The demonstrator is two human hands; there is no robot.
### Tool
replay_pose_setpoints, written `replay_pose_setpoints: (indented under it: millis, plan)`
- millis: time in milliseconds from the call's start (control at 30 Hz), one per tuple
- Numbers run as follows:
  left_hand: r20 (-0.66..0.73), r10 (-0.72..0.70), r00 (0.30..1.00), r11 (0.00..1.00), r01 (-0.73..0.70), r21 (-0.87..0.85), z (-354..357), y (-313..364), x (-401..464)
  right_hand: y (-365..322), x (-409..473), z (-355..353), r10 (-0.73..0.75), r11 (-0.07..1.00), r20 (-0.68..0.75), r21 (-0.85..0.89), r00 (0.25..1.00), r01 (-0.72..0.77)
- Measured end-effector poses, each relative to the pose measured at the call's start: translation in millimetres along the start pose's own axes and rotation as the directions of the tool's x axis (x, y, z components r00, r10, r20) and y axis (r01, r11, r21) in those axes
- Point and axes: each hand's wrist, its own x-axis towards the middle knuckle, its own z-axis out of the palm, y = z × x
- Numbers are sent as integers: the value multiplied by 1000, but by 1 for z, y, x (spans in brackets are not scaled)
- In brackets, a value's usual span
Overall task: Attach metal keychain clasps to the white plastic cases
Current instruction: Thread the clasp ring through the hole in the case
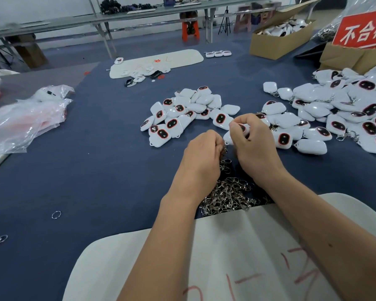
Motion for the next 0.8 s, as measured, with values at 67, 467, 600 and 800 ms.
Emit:
replay_pose_setpoints:
  millis: [67, 467, 600, 800]
  plan:
    - [-5, 1, 1000, 1000, -1, 5, 0, 0, -1, -3, -2, 0, -22, 1000, 4, -22, 1000, 22]
    - [-22, -51, 998, 995, 52, 86, 0, 7, -1, -10, -8, 3, -100, 990, -3, -103, 995, 99]
    - [-15, -40, 999, 988, 42, 149, 2, 8, -1, -10, -10, 4, -111, 986, -20, -130, 994, 107]
    - [-26, 2, 1000, 997, 0, 75, 1, 8, -2, -10, -10, 6, -26, 996, -102, -89, 994, 17]
